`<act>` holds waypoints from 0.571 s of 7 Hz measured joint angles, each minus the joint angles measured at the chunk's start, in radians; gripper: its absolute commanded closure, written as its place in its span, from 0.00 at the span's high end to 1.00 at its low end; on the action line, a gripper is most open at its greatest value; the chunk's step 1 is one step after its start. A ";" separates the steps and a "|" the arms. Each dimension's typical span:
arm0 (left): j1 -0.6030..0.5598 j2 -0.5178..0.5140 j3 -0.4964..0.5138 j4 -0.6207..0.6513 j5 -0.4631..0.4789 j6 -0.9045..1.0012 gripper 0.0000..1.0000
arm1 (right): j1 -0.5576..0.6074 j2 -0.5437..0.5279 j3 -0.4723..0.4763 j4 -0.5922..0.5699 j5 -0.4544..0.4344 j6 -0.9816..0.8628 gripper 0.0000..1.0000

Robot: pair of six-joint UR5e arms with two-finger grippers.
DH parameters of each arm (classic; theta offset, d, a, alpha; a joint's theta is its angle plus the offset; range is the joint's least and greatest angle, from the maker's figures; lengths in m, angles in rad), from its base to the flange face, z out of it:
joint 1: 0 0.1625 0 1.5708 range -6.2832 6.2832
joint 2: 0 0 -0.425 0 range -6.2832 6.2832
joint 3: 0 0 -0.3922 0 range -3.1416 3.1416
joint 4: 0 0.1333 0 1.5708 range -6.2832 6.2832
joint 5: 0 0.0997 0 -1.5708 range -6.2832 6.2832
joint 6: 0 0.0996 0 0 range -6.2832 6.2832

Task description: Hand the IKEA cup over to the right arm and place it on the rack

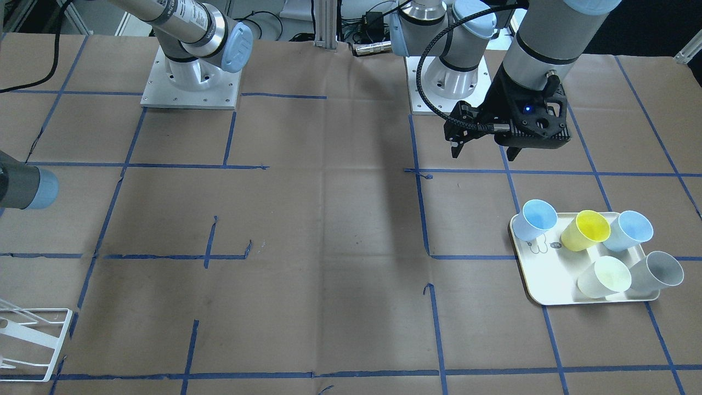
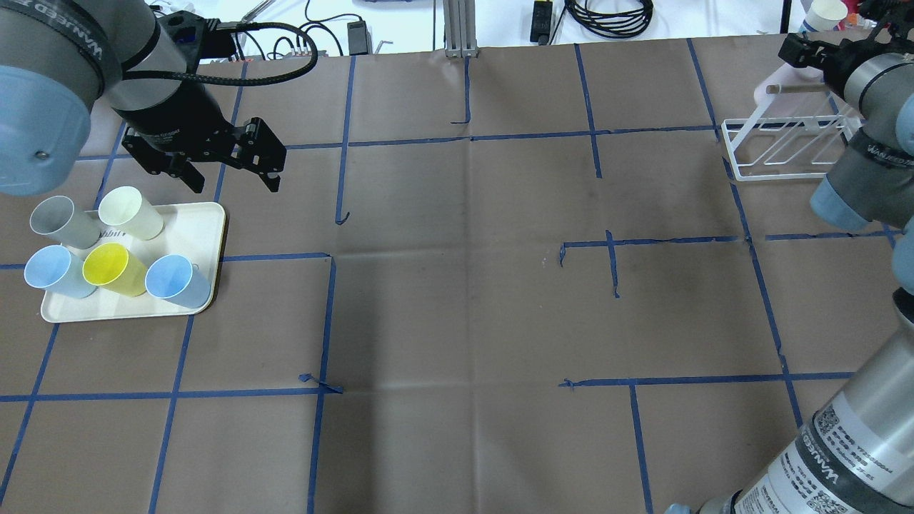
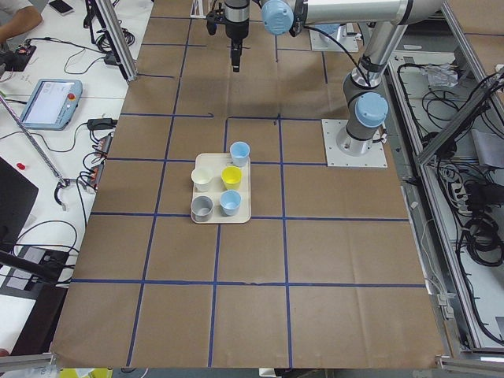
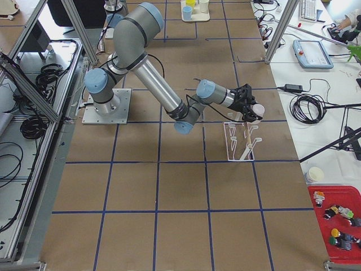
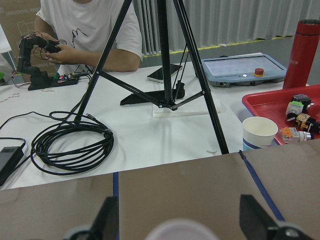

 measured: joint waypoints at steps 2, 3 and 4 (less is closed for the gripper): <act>0.007 -0.001 -0.003 -0.003 0.003 0.018 0.99 | 0.001 -0.002 -0.001 0.002 -0.001 0.001 1.00; 0.034 -0.001 -0.010 -0.001 0.003 0.051 0.99 | 0.001 -0.007 -0.004 0.002 -0.001 0.001 1.00; 0.082 -0.002 -0.019 0.001 0.000 0.080 0.99 | 0.003 -0.025 -0.007 0.002 0.001 0.002 1.00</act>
